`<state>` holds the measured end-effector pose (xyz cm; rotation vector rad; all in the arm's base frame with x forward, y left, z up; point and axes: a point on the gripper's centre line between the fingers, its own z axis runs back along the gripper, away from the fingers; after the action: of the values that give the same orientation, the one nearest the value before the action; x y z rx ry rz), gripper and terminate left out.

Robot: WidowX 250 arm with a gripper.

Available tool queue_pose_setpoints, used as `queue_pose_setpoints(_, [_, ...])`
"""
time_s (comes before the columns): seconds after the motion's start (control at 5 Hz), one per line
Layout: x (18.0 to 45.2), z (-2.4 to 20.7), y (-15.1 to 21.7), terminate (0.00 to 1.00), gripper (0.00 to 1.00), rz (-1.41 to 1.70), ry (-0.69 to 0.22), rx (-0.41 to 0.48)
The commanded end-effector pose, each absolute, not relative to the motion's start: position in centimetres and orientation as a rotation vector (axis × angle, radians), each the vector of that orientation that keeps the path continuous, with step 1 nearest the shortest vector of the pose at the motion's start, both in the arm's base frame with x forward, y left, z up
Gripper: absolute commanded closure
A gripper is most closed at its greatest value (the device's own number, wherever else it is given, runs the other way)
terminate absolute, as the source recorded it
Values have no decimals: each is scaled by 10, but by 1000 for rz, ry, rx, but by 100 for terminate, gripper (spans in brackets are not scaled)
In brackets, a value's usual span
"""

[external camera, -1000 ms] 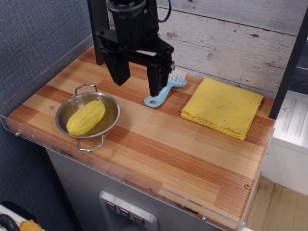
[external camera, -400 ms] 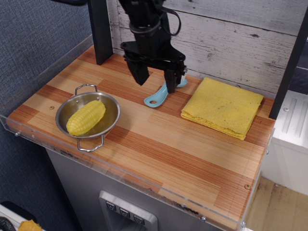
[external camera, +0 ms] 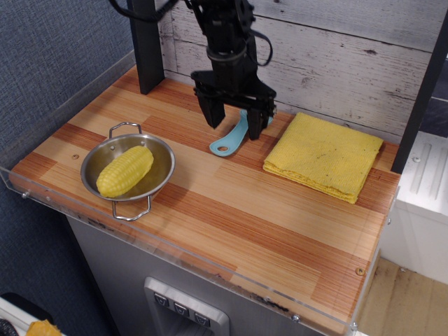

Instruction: Pick up the blue brush and move it in front of the yellow block

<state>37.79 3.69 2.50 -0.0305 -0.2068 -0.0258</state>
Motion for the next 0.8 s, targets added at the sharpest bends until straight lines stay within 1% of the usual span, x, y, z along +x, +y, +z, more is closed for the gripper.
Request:
queue_pose_setpoints(0.0, [392, 20, 40, 0, 0, -16, -215, -23])
queue_pose_setpoints(0.2, [390, 16, 41, 0, 100, -8, -207, -26])
queue_pose_setpoints(0.4, [387, 17, 39, 0, 100, -19, -191, -25])
queue_pose_setpoints(0.6, [382, 28, 38, 0, 100, -6, -206, -25])
